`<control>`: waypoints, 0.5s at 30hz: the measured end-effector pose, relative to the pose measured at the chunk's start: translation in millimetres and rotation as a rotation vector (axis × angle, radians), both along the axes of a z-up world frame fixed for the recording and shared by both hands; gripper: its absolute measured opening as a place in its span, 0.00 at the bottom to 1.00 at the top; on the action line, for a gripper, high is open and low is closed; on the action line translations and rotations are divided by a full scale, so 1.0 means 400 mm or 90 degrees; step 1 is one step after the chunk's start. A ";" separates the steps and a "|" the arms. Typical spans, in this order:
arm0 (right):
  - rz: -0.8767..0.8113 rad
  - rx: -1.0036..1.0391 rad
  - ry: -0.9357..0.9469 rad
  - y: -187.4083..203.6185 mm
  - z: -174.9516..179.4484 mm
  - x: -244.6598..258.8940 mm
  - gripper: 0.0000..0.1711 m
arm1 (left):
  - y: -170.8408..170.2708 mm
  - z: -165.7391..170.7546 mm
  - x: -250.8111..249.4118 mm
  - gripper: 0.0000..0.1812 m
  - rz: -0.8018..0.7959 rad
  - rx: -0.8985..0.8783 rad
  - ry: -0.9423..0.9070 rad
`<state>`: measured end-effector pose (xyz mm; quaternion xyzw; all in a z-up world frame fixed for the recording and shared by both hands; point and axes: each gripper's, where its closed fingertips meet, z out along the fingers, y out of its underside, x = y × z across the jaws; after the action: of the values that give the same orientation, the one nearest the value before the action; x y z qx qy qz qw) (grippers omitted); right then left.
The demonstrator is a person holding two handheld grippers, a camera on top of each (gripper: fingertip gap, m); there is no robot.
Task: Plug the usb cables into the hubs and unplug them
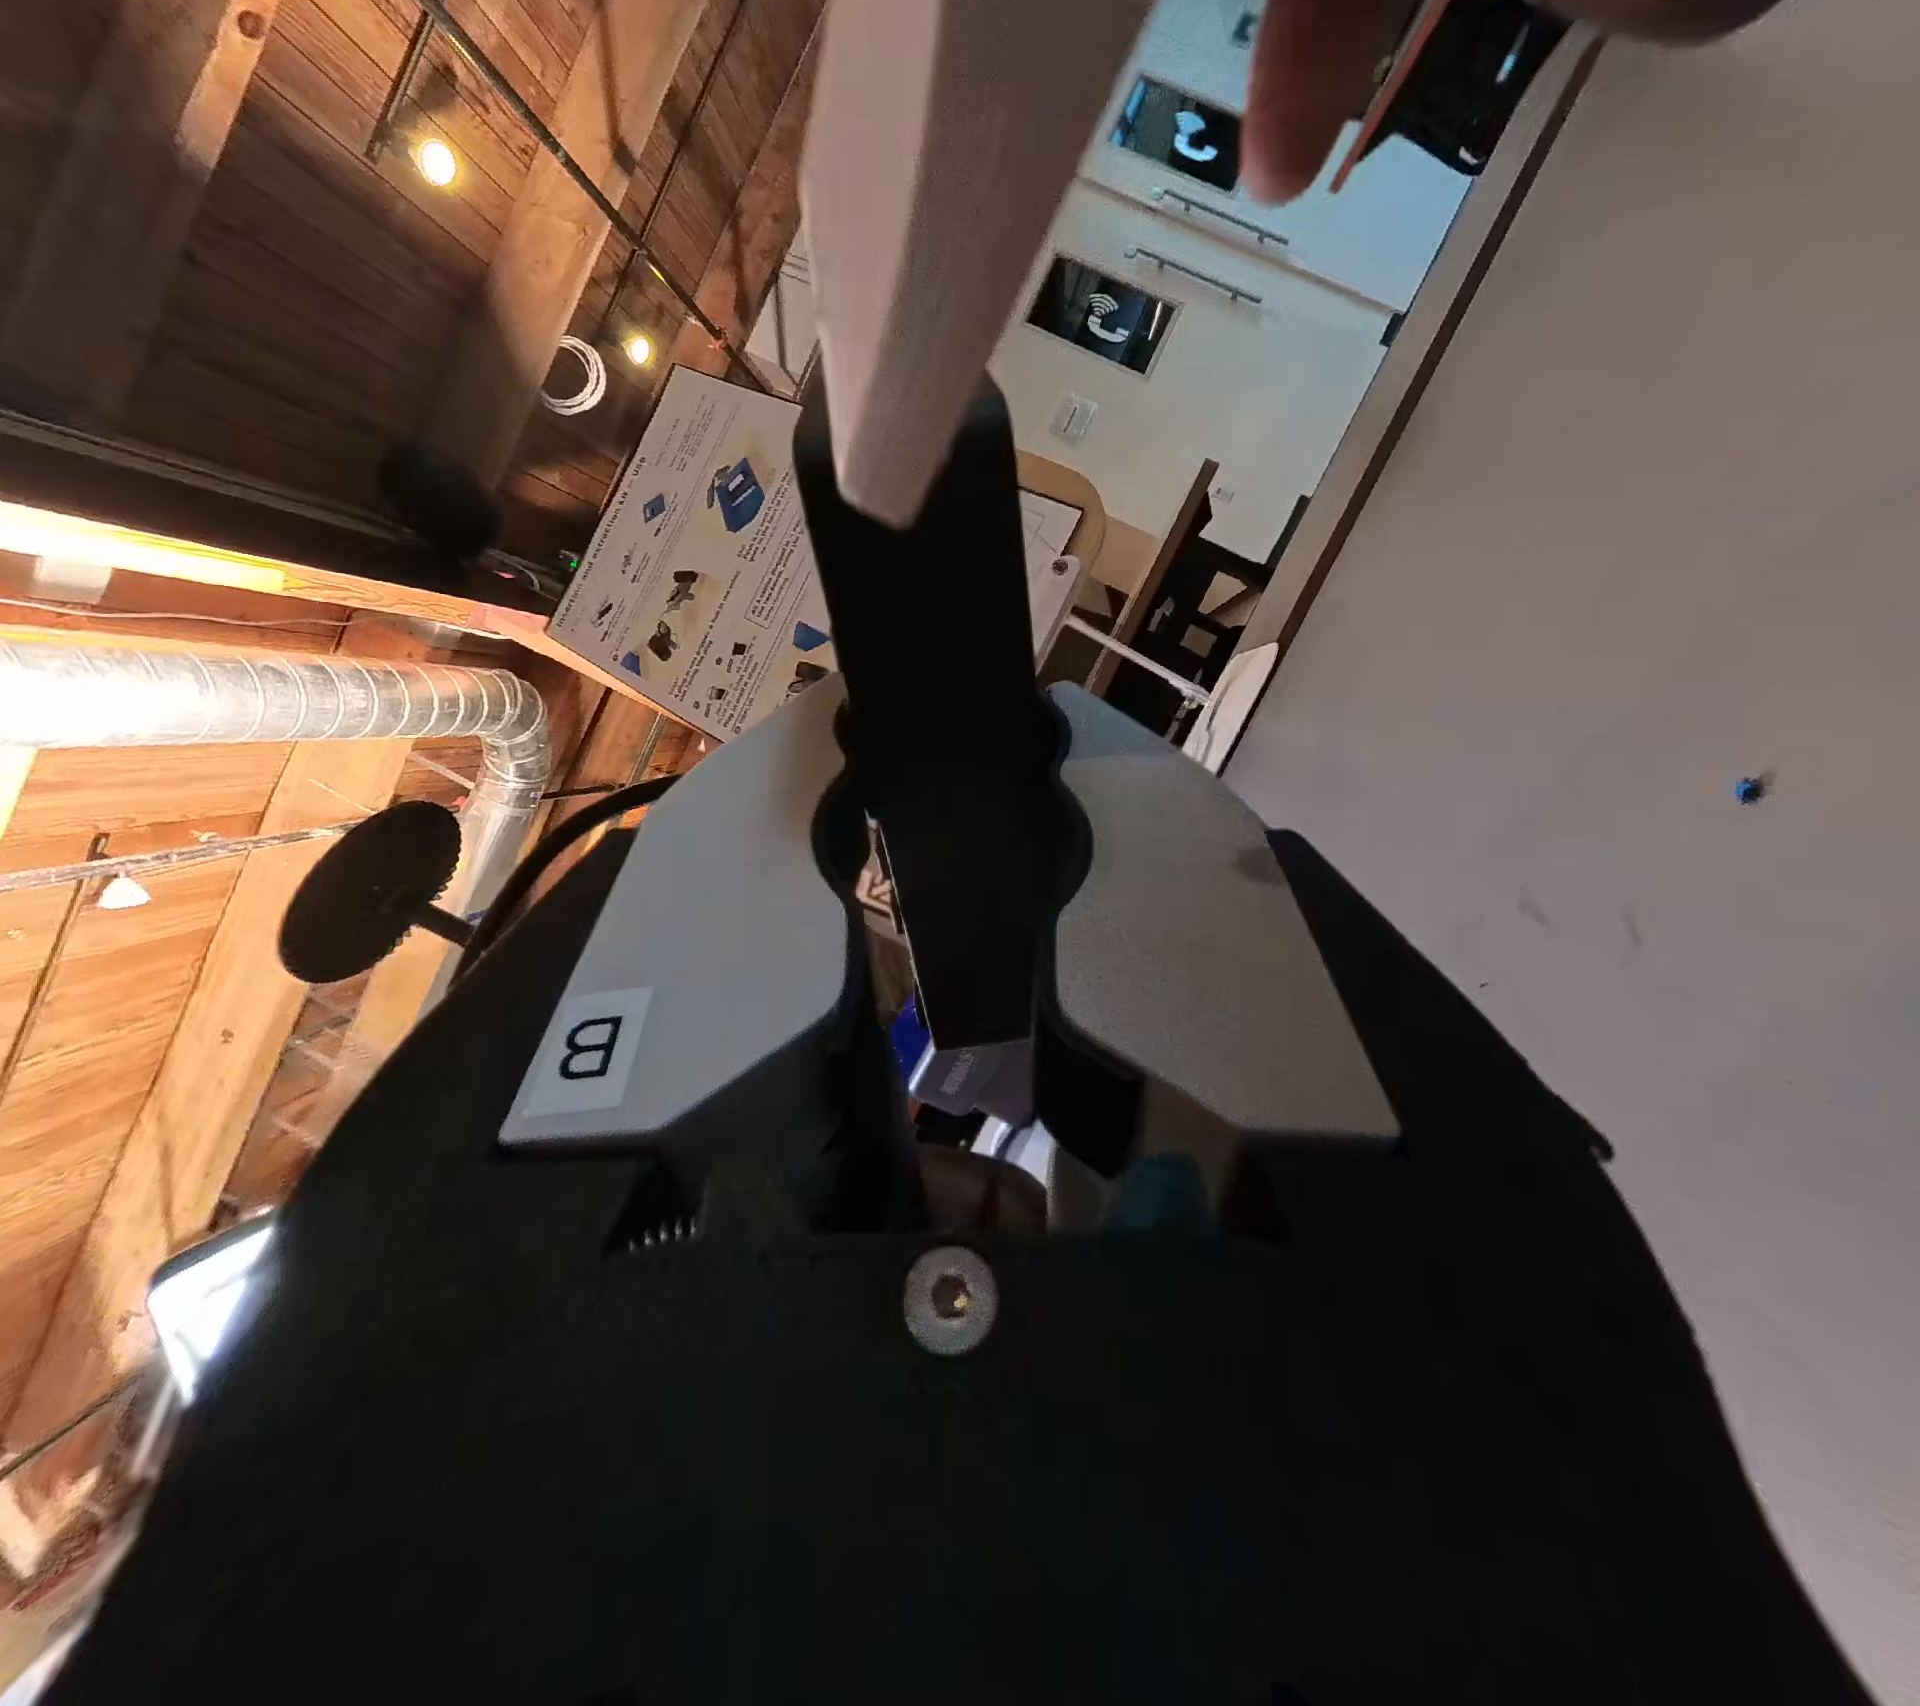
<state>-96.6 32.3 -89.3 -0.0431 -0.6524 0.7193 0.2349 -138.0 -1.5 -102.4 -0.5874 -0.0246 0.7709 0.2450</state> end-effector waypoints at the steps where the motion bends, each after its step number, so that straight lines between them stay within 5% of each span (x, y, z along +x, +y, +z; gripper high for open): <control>1: 0.007 0.031 0.002 -0.010 -0.003 -0.002 0.45 | 0.004 0.000 0.002 0.16 -0.009 0.008 -0.005; 15: 0.014 0.325 0.130 -0.052 -0.014 -0.036 0.35 | 0.037 -0.008 0.017 0.21 -0.105 0.069 -0.055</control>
<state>-111.0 11.3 -94.8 0.0969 -0.7860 0.5346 0.2950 -131.1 13.3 -105.6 -0.6063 -0.0280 0.7194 0.3378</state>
